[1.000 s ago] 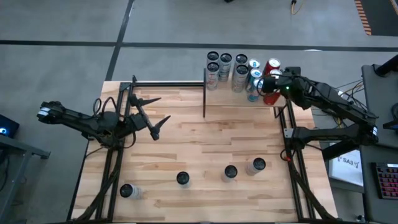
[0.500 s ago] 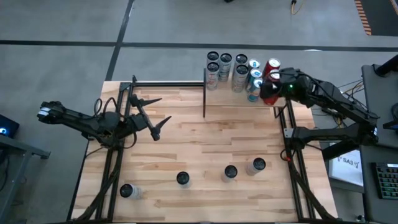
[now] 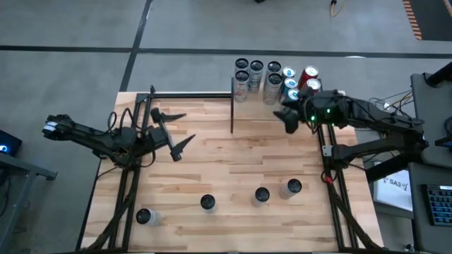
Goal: Place canned beverage on shelf
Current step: Put the right white blue soda can on the shelf aligned with the other white blue soda cans
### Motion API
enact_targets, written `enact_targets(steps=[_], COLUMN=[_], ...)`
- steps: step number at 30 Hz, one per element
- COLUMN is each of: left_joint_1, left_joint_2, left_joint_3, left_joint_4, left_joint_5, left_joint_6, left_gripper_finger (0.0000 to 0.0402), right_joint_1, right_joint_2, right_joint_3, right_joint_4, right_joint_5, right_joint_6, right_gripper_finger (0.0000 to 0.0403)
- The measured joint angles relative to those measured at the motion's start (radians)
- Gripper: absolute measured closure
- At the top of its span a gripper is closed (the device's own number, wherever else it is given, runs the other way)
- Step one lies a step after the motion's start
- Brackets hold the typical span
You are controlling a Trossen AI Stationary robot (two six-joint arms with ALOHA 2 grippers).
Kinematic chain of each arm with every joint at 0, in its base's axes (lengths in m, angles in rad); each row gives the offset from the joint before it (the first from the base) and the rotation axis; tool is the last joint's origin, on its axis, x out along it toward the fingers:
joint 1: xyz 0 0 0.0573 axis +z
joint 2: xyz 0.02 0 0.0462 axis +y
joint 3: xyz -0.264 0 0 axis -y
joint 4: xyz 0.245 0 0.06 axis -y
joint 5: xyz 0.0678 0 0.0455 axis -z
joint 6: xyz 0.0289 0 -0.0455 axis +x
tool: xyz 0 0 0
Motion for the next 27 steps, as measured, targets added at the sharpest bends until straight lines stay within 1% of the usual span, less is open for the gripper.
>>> enact_targets(steps=[2, 6, 7, 9, 10, 11, 13, 16, 20, 24, 27], left_joint_1=[-0.007, -0.013, -0.02, -0.051, -0.072, -0.097, -0.144, -0.212, -0.314, -0.412, -0.459], left_joint_2=[0.001, 0.026, 0.04, 0.072, 0.087, 0.101, 0.13, 0.174, 0.237, 0.327, 0.388], left_joint_3=[0.0, 0.006, 0.006, 0.006, 0.006, 0.006, 0.006, 0.02, 0.091, 0.173, 0.244], left_joint_4=[-0.001, 0.03, 0.046, 0.054, 0.05, 0.039, 0.008, -0.049, -0.143, -0.249, -0.323], left_joint_5=[0.09, 0.388, 0.435, 0.468, 0.459, 0.428, 0.334, 0.208, 0.097, -0.027, -0.078], left_joint_6=[-0.088, -0.282, -0.336, -0.409, -0.425, -0.434, -0.441, -0.47, -0.522, -0.517, -0.515], left_gripper_finger=[0.0057, 0.0057, 0.0057, 0.0057, 0.0057, 0.0057, 0.0057, 0.0057, 0.0057, 0.0057, 0.0057], right_joint_1=[0.067, 0.202, 0.238, 0.309, 0.344, 0.376, 0.43, 0.477, 0.505, 0.522, 0.528], right_joint_2=[0.014, 0.051, 0.063, 0.088, 0.102, 0.116, 0.146, 0.194, 0.247, 0.29, 0.312], right_joint_3=[0.0, 0.0, 0.0, 0.0, 0.0, 0.0, 0.0, 0.0, 0.0, 0.0, 0.0], right_joint_4=[0.018, 0.058, 0.064, 0.068, 0.068, 0.068, 0.069, 0.076, 0.095, 0.094, 0.104], right_joint_5=[0.001, 0.021, 0.033, 0.069, 0.092, 0.116, 0.164, 0.19, 0.191, 0.179, 0.133], right_joint_6=[-0.005, -0.02, -0.023, -0.034, -0.043, -0.057, -0.084, -0.088, -0.087, -0.084, -0.068], right_gripper_finger=[0.0112, 0.0127, 0.013, 0.0136, 0.0138, 0.014, 0.0144, 0.0147, 0.0146, 0.0145, 0.0148])
